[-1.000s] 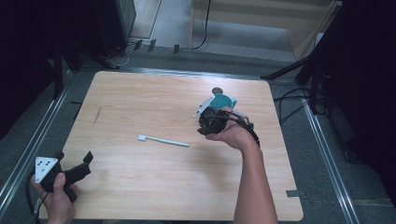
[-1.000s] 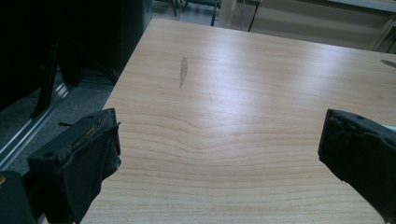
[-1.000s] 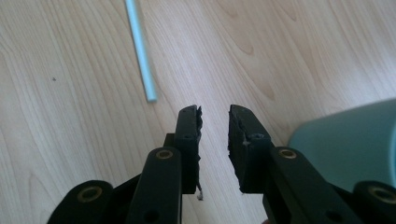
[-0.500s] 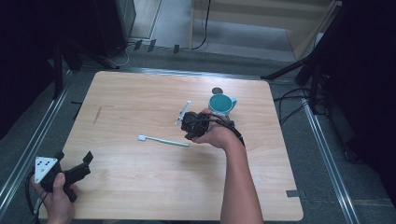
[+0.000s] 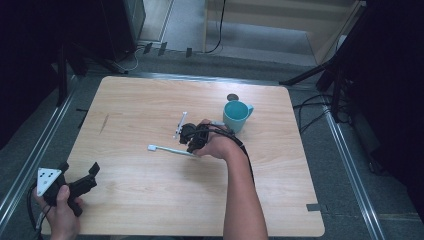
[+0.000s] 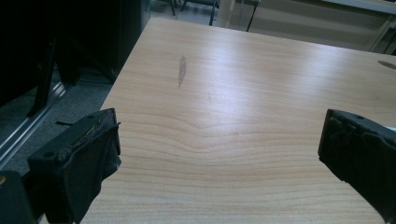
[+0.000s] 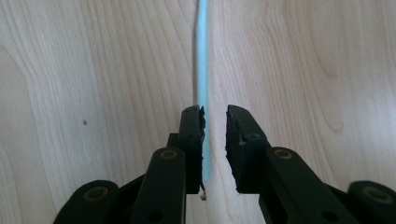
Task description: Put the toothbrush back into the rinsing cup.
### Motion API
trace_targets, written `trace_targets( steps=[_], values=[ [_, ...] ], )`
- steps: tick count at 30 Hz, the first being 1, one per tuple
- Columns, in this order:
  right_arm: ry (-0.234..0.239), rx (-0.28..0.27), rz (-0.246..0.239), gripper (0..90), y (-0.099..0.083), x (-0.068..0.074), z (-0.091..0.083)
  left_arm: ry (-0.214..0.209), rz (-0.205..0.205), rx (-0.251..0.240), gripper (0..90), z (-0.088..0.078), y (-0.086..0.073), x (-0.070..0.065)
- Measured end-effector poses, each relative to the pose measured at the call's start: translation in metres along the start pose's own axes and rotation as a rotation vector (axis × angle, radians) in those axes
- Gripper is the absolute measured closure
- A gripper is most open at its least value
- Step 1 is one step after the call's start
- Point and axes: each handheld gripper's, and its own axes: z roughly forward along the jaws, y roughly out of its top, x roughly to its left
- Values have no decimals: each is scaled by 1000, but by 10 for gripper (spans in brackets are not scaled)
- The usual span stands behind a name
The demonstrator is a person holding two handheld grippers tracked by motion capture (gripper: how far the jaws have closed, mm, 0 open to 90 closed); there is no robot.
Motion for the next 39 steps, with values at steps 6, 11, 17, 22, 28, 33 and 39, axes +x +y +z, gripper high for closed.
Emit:
trace_targets(
  steps=[6, 11, 17, 22, 28, 33, 39],
  values=[
    [18, 26, -3, 800, 13, 3, 11, -2, -2, 0, 0, 0, 0, 0],
    [30, 41, -2, 811, 23, 2, 19, -5, -6, 0, 0, -1, 0, 1],
    [45, 58, 11, 826, 31, 1, 30, -5, -9, -1, 0, -1, 0, 1],
    [44, 84, 24, 842, 38, 2, 36, -8, -11, 0, 0, -1, 0, 1],
    [45, 97, 35, 846, 40, 3, 39, -8, -12, 1, 0, -1, 0, 1],
    [45, 49, 87, 847, 37, 0, 28, -4, -9, 1, 0, -1, 0, 1],
    [-3, -41, 166, 847, 27, -10, 3, -4, -9, 1, 0, -1, 0, 1]
  ],
)
